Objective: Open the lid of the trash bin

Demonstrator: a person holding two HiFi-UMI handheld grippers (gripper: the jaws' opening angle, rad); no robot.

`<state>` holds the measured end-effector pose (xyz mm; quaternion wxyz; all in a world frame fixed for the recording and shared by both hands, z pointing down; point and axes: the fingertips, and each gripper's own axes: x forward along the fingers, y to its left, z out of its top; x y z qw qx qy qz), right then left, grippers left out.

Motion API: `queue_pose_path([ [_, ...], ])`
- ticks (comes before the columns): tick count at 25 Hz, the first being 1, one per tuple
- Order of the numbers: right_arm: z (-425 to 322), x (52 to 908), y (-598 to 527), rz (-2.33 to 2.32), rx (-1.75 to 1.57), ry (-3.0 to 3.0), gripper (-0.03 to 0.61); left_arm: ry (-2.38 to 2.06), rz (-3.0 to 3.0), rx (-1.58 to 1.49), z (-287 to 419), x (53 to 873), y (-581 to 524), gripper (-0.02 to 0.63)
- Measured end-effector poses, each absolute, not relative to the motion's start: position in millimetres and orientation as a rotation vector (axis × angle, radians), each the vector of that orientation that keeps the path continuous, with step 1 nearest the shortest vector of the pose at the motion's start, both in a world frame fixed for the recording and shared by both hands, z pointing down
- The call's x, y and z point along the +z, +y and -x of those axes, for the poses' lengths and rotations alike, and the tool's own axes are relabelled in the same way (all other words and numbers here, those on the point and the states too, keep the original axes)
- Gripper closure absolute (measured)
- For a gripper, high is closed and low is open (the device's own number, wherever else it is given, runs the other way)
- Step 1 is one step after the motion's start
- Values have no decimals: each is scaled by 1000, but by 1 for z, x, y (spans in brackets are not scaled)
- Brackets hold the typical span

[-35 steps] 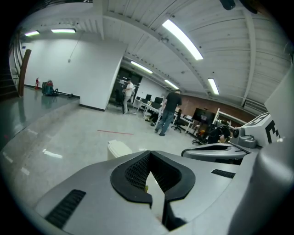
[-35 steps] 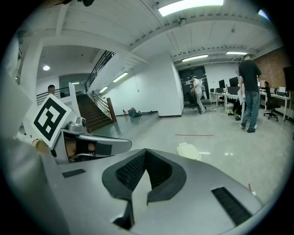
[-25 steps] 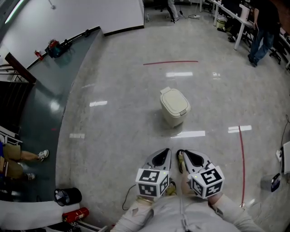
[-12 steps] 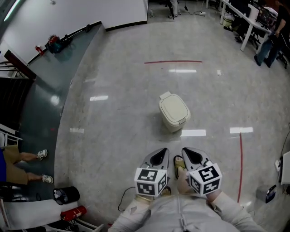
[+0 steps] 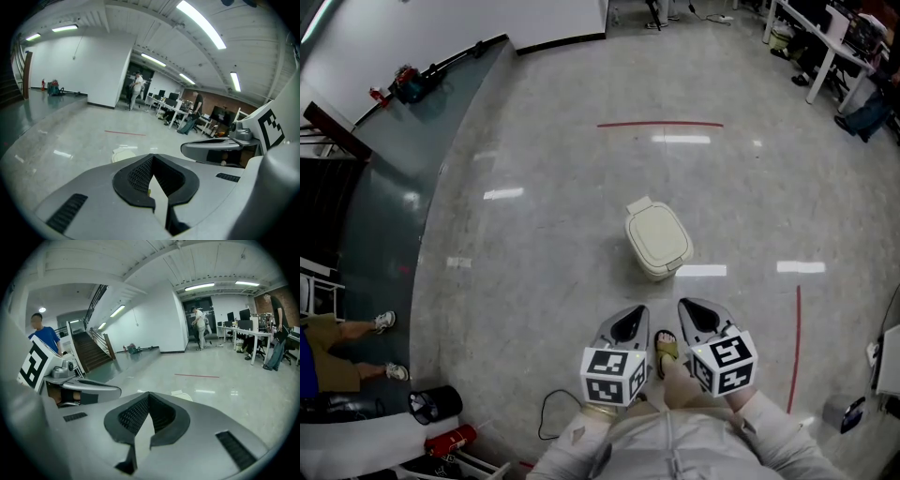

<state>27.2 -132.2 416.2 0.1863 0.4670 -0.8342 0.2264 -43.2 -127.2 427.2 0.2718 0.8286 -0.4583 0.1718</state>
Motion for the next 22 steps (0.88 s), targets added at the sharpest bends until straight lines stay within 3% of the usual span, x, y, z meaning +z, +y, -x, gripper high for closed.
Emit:
queue_pose_path([
  [22, -58, 611, -244, -1269, 800, -2125, 580, -1242, -1979, 574, 33, 580, -192, 609],
])
